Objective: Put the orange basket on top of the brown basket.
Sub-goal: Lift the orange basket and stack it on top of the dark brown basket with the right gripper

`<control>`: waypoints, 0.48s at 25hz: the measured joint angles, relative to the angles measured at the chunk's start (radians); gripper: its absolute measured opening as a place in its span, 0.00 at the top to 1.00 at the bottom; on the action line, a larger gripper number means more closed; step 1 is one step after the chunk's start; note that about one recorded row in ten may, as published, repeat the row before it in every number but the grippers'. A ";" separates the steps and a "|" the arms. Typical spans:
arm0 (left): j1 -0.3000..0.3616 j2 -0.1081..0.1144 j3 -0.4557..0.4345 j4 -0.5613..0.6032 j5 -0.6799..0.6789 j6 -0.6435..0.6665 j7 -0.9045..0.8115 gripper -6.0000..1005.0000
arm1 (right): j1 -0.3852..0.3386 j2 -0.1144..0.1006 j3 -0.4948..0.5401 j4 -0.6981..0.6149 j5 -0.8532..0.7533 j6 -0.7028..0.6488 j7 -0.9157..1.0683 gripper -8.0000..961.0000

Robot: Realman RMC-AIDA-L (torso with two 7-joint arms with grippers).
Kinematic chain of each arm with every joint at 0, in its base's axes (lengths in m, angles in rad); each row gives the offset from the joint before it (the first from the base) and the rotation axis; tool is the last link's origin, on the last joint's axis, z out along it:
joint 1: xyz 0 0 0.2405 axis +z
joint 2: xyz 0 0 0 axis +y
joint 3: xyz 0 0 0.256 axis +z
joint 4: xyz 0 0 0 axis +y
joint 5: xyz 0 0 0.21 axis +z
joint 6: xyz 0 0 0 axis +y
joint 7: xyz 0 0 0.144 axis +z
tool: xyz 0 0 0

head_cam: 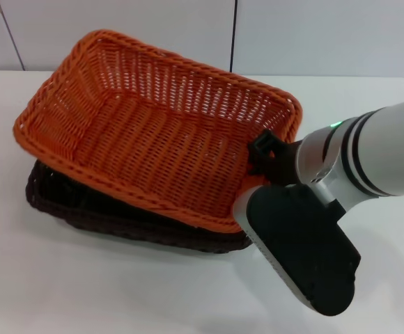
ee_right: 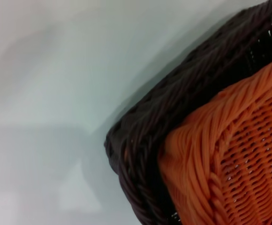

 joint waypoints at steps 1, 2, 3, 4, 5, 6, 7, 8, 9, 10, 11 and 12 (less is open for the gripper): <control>-0.001 0.000 -0.001 0.003 0.000 -0.001 -0.008 0.20 | -0.005 0.000 0.000 0.008 0.000 0.001 0.018 0.86; -0.004 0.000 -0.003 0.004 0.000 -0.001 -0.010 0.20 | -0.010 0.000 -0.002 0.016 0.000 0.001 0.039 0.85; -0.005 0.000 -0.004 0.004 0.000 -0.001 -0.011 0.20 | -0.016 0.000 -0.005 0.027 0.000 0.001 0.056 0.85; -0.007 0.001 -0.004 0.004 0.000 -0.002 -0.011 0.20 | -0.023 0.000 -0.008 0.039 0.000 0.002 0.067 0.85; -0.010 0.001 -0.005 0.004 0.000 -0.005 -0.011 0.20 | -0.032 0.000 -0.013 0.055 0.000 0.004 0.079 0.85; -0.012 0.002 -0.005 0.004 0.000 -0.009 -0.011 0.20 | -0.039 0.000 -0.016 0.069 0.000 0.010 0.084 0.83; -0.014 0.002 -0.005 0.005 0.000 -0.013 -0.010 0.20 | -0.047 0.000 -0.019 0.087 0.000 0.018 0.089 0.81; -0.016 0.003 -0.005 0.005 0.000 -0.016 -0.010 0.20 | -0.053 0.000 -0.021 0.102 0.000 0.026 0.093 0.79; -0.020 0.004 -0.005 0.005 0.000 -0.024 -0.008 0.20 | -0.060 0.000 -0.021 0.120 0.000 0.039 0.096 0.78; -0.021 0.004 -0.005 0.005 0.000 -0.026 -0.007 0.20 | -0.067 0.000 -0.022 0.137 0.000 0.052 0.099 0.76; -0.023 0.004 -0.005 0.005 0.000 -0.030 -0.006 0.20 | -0.073 0.002 -0.022 0.152 0.000 0.065 0.101 0.74; -0.025 0.004 -0.006 0.005 0.000 -0.032 -0.006 0.20 | -0.081 0.004 -0.023 0.168 0.000 0.078 0.102 0.72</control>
